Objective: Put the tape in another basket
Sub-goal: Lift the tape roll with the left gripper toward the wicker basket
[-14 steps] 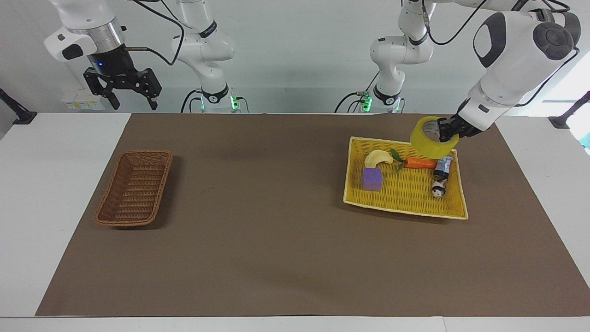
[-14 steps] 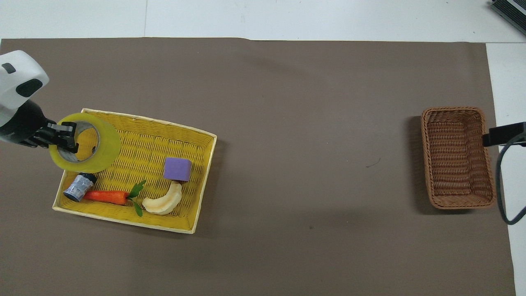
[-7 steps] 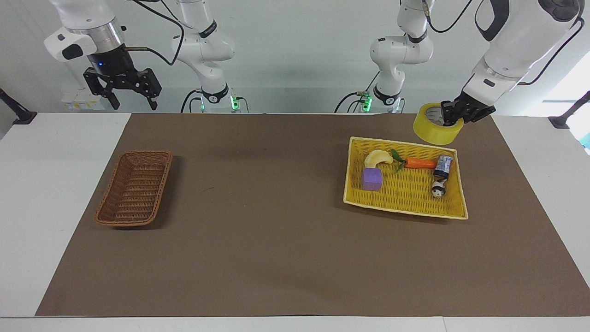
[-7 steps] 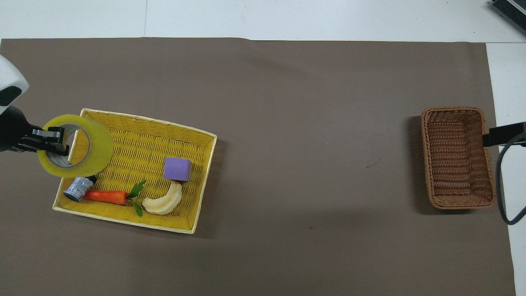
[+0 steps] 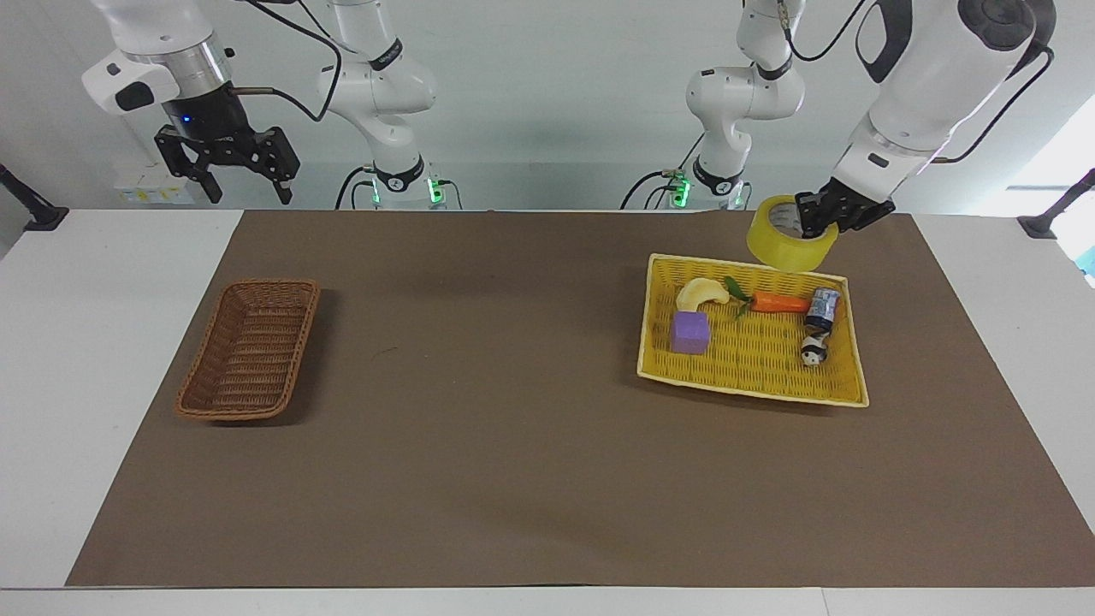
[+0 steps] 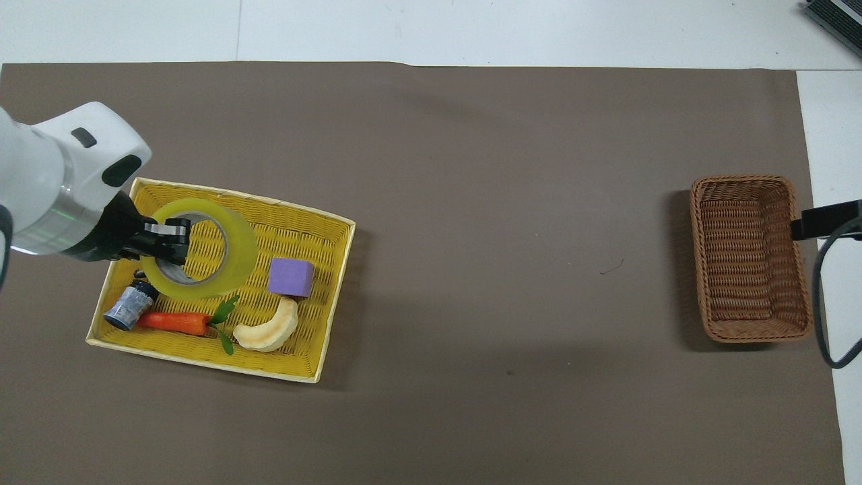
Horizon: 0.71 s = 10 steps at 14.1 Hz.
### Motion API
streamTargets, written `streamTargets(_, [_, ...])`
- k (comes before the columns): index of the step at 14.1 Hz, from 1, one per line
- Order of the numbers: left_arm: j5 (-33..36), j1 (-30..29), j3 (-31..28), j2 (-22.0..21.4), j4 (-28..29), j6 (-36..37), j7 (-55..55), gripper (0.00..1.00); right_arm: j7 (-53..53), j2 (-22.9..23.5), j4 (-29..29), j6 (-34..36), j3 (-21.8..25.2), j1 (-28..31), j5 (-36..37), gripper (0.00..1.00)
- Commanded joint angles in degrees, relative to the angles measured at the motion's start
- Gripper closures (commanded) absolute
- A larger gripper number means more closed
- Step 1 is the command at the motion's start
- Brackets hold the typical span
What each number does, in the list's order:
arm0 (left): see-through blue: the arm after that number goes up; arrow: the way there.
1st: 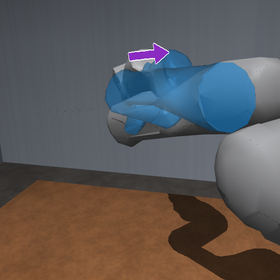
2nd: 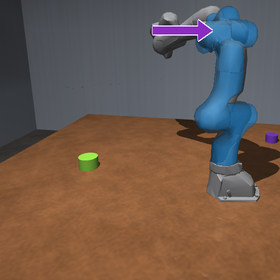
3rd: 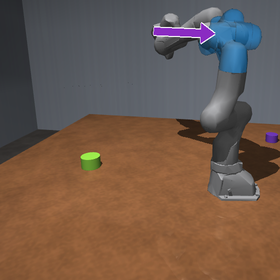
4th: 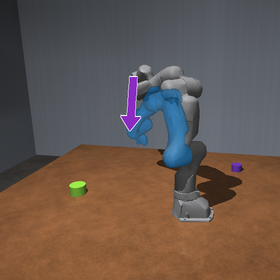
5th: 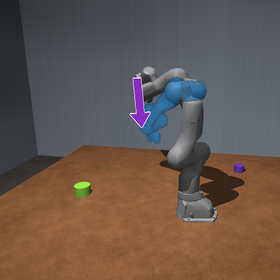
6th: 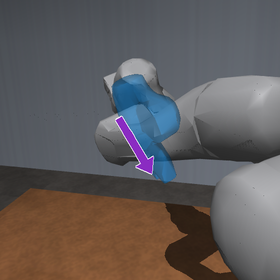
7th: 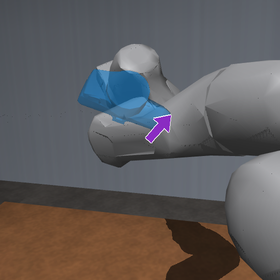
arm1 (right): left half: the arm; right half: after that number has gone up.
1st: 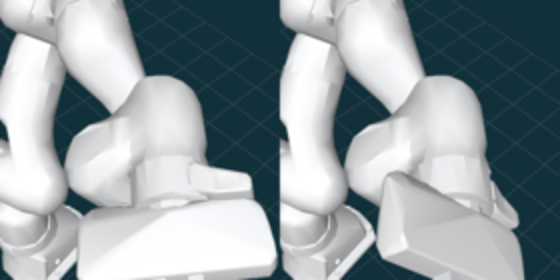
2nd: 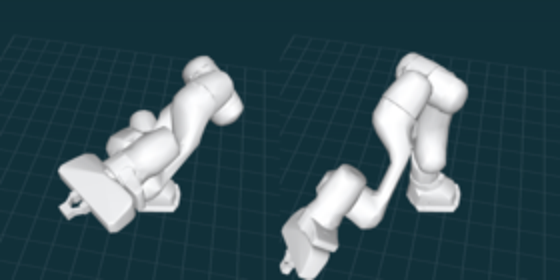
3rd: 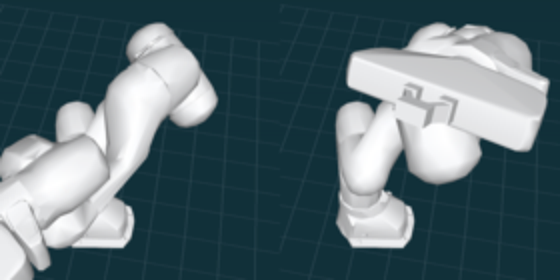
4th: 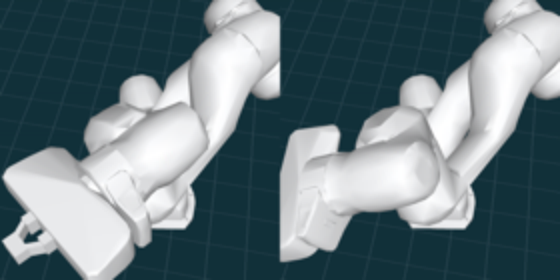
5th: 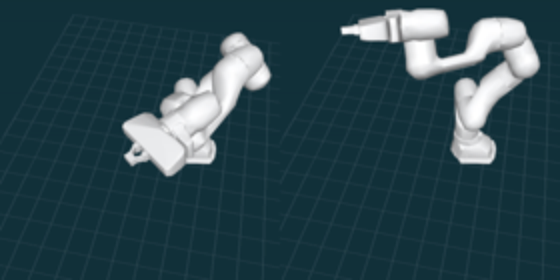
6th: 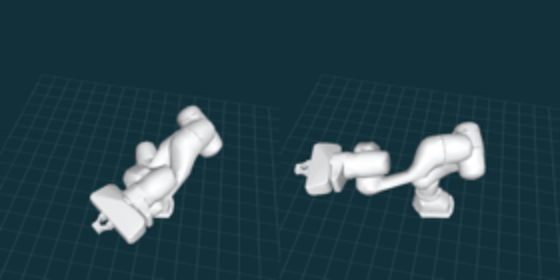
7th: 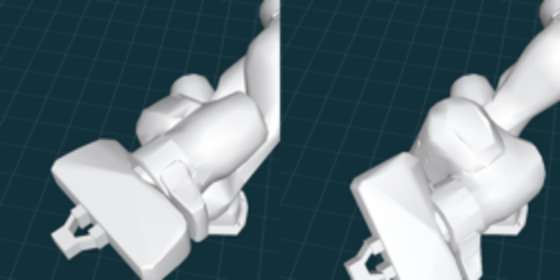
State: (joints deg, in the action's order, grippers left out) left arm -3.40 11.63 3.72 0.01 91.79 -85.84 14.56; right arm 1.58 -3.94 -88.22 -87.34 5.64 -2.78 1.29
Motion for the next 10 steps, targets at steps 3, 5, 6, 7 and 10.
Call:
streamTargets(3, [-3.63,9.53,-0.91,-1.77,1.28,-1.95,13.97,1.0,0.0,-0.98,-0.99,-0.2,-0.28,0.23,-0.32,0.0])
streamTargets(5, [-5.82,12.53,-0.91,-1.95,1.46,-2.66,19.78,1.0,-0.18,-0.98,-0.99,-0.2,-0.19,0.67,-0.41,0.0])
streamTargets(6, [-6.7,14.37,-0.91,-1.95,1.54,-3.36,22.85,1.0,-0.18,-0.98,-1.07,-0.11,-0.19,0.58,-0.32,0.0])
streamTargets(7, [-7.14,16.65,-0.91,-1.86,1.55,-4.67,26.8,1.0,0.78,-0.98,-1.16,-0.37,-0.1,0.67,-0.41,0.0])
streamTargets(10, [-11.96,20.97,-0.91,-1.86,3.64,-10.9,30.71,1.0,0.44,-0.72,-1.51,-3.88,-0.45,-1.6,-1.02,0.0])
